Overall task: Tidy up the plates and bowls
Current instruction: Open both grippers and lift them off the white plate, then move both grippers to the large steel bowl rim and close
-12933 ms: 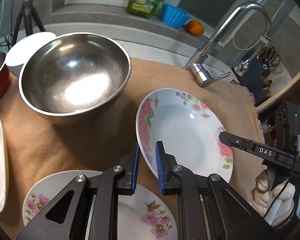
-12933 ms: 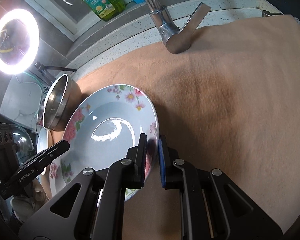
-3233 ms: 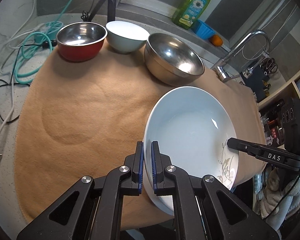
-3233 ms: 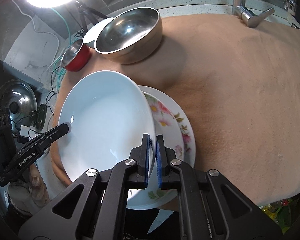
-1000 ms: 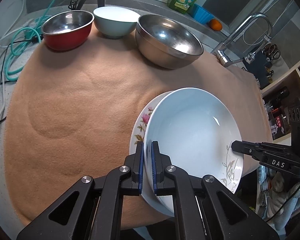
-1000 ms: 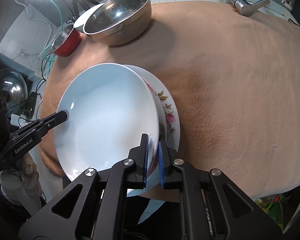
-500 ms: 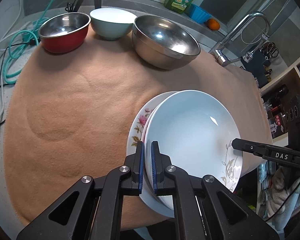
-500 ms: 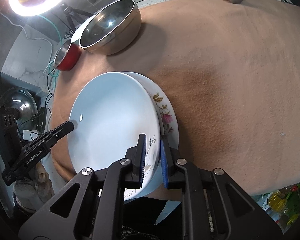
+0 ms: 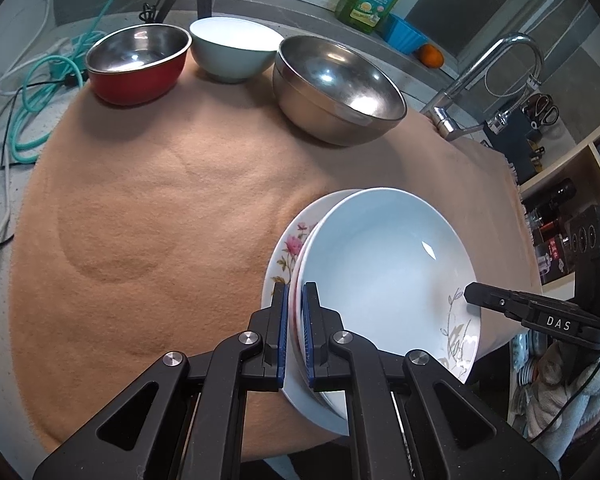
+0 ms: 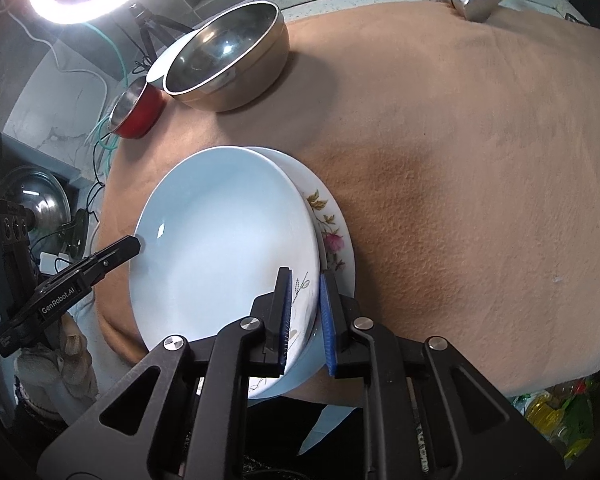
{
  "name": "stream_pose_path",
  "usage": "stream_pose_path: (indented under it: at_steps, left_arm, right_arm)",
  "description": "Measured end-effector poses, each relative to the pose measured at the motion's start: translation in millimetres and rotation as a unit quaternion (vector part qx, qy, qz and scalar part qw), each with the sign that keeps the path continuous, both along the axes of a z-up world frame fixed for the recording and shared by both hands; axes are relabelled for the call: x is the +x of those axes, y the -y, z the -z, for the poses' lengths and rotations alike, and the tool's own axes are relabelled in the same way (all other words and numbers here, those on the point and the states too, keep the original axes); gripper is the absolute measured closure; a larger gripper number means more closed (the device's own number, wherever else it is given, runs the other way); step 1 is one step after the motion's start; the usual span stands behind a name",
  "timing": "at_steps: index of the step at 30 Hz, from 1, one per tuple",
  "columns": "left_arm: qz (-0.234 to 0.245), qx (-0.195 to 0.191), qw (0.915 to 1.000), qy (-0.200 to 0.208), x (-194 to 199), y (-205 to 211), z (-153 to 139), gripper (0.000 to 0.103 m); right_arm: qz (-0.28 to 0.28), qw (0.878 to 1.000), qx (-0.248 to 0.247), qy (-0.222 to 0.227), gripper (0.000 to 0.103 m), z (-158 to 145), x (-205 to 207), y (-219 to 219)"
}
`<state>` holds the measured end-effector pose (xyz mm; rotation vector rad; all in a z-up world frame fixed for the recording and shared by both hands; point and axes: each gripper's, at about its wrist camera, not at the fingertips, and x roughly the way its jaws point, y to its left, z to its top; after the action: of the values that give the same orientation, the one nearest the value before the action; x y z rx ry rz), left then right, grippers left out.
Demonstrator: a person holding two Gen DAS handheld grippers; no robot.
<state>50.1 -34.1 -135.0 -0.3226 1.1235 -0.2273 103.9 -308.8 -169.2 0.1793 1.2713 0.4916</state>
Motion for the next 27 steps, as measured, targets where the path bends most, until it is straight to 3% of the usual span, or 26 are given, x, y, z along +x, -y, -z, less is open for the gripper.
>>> stream_pose_path:
  at_steps: [7,11,18,21,27]
  left_arm:
    - [-0.015,-0.003,0.9998,0.016,6,-9,-12,0.098]
    - [-0.028,-0.013,0.9994,0.018,17,-18,-15,0.097]
    - [-0.056,-0.028,0.9974,0.034,45,-32,-26,0.089]
    - [-0.06,-0.037,0.9968,0.037,58,-33,-28,0.078]
    - [-0.065,-0.041,0.9964,0.037,91,-30,-30,0.078]
  right_arm:
    - [0.001,1.0,0.003,0.025,0.088,-14,11,6]
    - [0.006,0.999,0.015,0.042,0.074,-25,25,10]
    - [0.008,0.997,0.027,0.073,0.067,-40,61,8]
    - [0.007,0.996,0.031,0.081,0.064,-43,77,3]
    - [0.002,0.996,0.043,0.074,0.064,-40,112,-10]
